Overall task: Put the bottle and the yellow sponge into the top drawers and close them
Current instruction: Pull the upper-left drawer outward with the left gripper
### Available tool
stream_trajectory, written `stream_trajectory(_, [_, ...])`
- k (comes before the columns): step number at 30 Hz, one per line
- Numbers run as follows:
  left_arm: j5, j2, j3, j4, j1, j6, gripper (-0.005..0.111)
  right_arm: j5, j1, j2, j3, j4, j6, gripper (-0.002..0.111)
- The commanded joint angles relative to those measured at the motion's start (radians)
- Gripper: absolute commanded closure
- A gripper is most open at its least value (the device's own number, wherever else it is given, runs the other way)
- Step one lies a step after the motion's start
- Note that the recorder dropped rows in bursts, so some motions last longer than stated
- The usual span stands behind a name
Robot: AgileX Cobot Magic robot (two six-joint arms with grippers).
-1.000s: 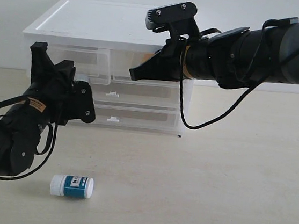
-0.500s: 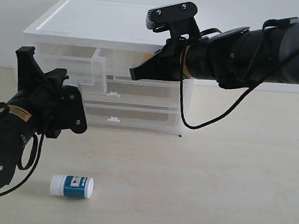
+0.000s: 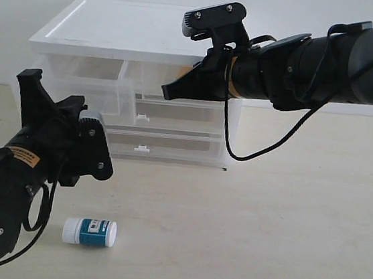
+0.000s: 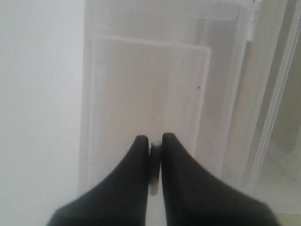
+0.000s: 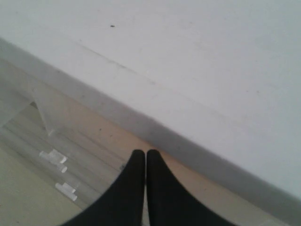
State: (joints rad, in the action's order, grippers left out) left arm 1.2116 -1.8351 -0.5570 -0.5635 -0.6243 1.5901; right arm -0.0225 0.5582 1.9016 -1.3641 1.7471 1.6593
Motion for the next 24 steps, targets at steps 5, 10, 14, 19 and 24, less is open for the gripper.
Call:
stream_trajectory(5, [0.01, 0.007, 0.029, -0.038, -0.017, 0.006, 0.103, -0.091, -0.014, 0.007, -0.022, -0.004, 0.001, 0.108])
stream_trajectory(10, [0.01, 0.007, 0.045, -0.025, -0.017, 0.013, 0.103, -0.091, -0.014, 0.007, -0.022, -0.004, 0.001, 0.108])
stream_trajectory(14, [0.01, 0.007, 0.045, -0.02, -0.017, 0.009, 0.103, -0.091, -0.014, 0.007, -0.022, -0.004, 0.001, 0.108])
stream_trajectory(19, [0.01, 0.007, 0.045, -0.005, -0.017, 0.011, 0.103, -0.089, -0.014, 0.007, -0.022, -0.004, 0.001, 0.108])
stream_trajectory(24, [0.01, 0.007, 0.045, -0.008, -0.017, 0.014, 0.103, -0.084, -0.014, 0.007, -0.022, -0.004, 0.001, 0.108])
